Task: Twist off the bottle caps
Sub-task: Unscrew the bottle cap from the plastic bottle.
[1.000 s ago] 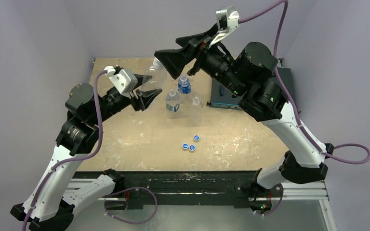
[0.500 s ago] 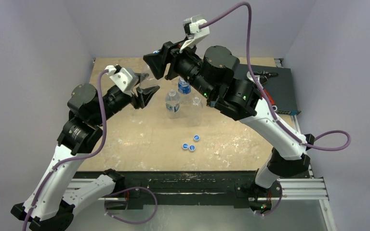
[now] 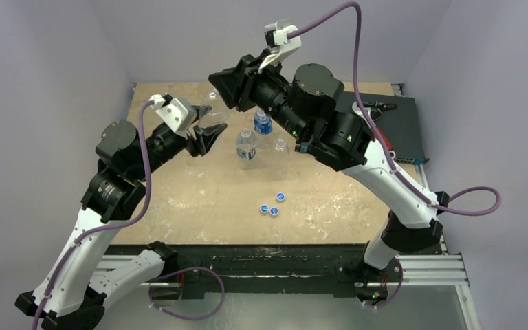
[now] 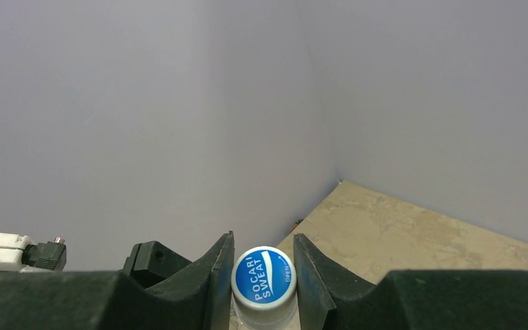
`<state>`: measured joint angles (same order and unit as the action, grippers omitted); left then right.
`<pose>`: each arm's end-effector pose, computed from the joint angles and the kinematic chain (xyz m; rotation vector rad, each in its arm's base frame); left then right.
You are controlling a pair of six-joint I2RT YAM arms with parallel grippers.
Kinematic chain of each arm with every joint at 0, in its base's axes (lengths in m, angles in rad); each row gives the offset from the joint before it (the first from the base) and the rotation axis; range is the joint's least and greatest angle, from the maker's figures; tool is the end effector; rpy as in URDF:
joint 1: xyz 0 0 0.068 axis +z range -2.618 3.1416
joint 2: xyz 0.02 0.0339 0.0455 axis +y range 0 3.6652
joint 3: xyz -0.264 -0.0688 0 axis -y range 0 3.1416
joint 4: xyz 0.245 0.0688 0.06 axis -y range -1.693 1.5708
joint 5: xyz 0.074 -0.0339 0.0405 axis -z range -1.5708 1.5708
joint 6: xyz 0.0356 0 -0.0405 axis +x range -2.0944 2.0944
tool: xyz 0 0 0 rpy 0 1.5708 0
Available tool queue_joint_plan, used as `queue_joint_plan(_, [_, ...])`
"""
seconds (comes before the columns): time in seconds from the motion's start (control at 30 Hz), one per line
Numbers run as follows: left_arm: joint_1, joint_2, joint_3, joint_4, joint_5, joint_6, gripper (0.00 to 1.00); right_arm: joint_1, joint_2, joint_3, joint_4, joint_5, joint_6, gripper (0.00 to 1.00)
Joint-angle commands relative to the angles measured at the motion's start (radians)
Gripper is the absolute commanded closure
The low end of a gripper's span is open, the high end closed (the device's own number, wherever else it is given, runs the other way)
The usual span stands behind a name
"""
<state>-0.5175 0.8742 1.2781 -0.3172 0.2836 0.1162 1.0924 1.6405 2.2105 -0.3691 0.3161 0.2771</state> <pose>0.1342 -0.0879 0.4768 0.6859 1.3459 -0.5333 0.1562 0.2772 0.5811 -0.3078 1.4098 0.9217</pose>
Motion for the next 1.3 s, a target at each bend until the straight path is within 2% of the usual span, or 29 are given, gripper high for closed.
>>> queue_joint_plan(0.0, [-0.002,-0.002,0.020,0.025,0.074,-0.023,1.00,-0.012,-0.041,0.002,0.024,-0.100,0.002,0.98])
queue_joint_plan(0.07, [-0.002,-0.006,0.028,0.025,0.156,-0.050,1.00,-0.048,-0.062,-0.019,0.034,-0.195,-0.001,0.99])
queue_joint_plan(0.17, [-0.002,-0.007,0.044,0.033,0.330,-0.099,1.00,-0.128,-0.115,-0.114,0.096,-0.480,-0.005,1.00])
queue_joint_plan(0.27, [0.000,-0.001,0.055,0.071,0.546,-0.189,1.00,-0.196,-0.207,-0.253,0.245,-0.756,-0.004,1.00])
queue_joint_plan(0.37, [-0.002,0.007,0.056,0.131,0.712,-0.291,1.00,-0.220,-0.228,-0.267,0.296,-0.927,0.008,1.00])
queue_joint_plan(0.57, [-0.001,0.013,0.051,0.226,0.817,-0.433,1.00,-0.240,-0.210,-0.259,0.376,-1.188,0.066,1.00])
queue_joint_plan(0.9, [-0.001,0.010,0.056,0.236,0.841,-0.449,1.00,-0.262,-0.220,-0.303,0.372,-1.213,0.050,1.00])
queue_joint_plan(0.93, [-0.001,0.009,0.055,0.236,0.837,-0.448,1.00,-0.264,-0.217,-0.294,0.350,-1.208,0.044,0.95])
queue_joint_plan(0.97, [-0.002,0.007,0.055,0.236,0.823,-0.443,1.00,-0.264,-0.212,-0.280,0.318,-1.184,0.034,0.81])
queue_joint_plan(1.03, [-0.002,0.000,0.057,0.222,0.782,-0.412,1.00,-0.264,-0.199,-0.242,0.235,-1.083,0.008,0.44])
queue_joint_plan(1.1, [-0.001,-0.003,0.064,0.180,0.721,-0.354,1.00,-0.264,-0.195,-0.218,0.166,-0.950,-0.014,0.22])
queue_joint_plan(1.17, [-0.001,-0.006,0.069,0.136,0.658,-0.293,1.00,-0.264,-0.215,-0.225,0.163,-0.842,-0.012,0.11])
queue_joint_plan(1.27, [-0.001,-0.008,0.065,0.091,0.594,-0.217,1.00,-0.262,-0.258,-0.254,0.196,-0.723,0.011,0.07])
